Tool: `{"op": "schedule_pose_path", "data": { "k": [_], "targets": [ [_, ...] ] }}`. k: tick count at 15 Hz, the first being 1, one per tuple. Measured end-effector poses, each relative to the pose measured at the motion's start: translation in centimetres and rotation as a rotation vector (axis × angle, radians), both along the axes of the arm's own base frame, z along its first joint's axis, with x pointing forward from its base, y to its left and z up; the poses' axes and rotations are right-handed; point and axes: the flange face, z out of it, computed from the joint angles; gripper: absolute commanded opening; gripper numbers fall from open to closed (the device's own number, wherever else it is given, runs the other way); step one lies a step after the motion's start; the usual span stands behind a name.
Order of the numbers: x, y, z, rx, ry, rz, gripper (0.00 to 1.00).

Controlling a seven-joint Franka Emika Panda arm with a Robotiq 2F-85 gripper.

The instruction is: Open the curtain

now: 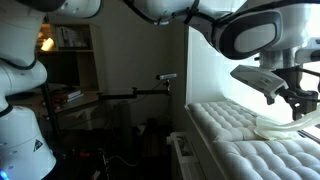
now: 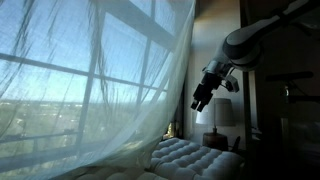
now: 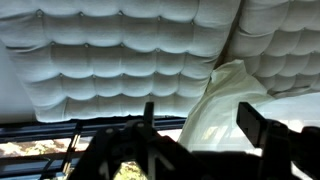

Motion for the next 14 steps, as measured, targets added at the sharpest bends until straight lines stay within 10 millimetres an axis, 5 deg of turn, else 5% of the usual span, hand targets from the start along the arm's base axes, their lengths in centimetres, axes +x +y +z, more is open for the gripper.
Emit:
{"op": "schedule_pose_path", "data": {
  "k": [14],
  "targets": [
    [3.5,0.6,1.2,-0.047,-0.325,-0.114,1.00]
  ]
}}
